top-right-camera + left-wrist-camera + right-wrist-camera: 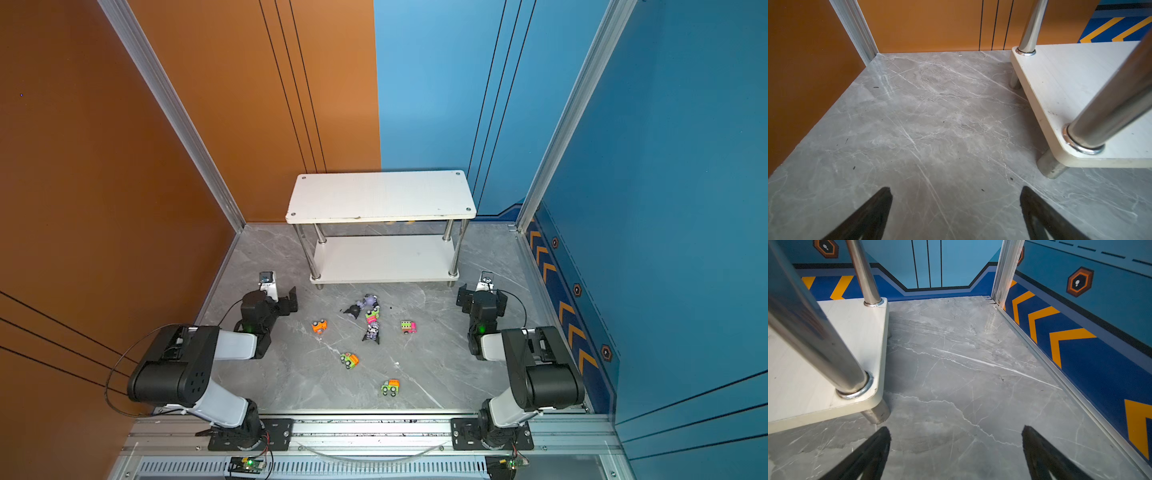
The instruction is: Place and organize the plastic toys onto the shelf
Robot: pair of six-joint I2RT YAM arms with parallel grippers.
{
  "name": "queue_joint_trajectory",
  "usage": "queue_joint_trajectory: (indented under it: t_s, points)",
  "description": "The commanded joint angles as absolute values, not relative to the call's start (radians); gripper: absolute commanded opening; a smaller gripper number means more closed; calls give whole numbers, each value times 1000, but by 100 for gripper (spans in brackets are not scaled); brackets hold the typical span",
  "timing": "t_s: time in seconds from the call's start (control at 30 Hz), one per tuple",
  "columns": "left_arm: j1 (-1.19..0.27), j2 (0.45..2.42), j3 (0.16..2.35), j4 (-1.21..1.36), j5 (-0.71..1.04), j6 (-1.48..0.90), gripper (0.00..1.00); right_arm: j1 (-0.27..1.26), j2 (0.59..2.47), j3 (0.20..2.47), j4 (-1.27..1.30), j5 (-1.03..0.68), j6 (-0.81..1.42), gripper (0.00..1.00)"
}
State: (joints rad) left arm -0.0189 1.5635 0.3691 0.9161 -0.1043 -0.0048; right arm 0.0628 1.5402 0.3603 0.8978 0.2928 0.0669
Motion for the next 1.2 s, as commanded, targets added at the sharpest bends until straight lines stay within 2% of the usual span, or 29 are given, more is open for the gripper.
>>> queue_joint_trajectory:
  t_s: [0.0,1.17]
  points:
    - [-11,1560,384,904,-86,0,98,64,1531,370,888,306,77,100]
    - [-11,1555,381,906,-76,1,98,42,1528,362,894,267,91,100]
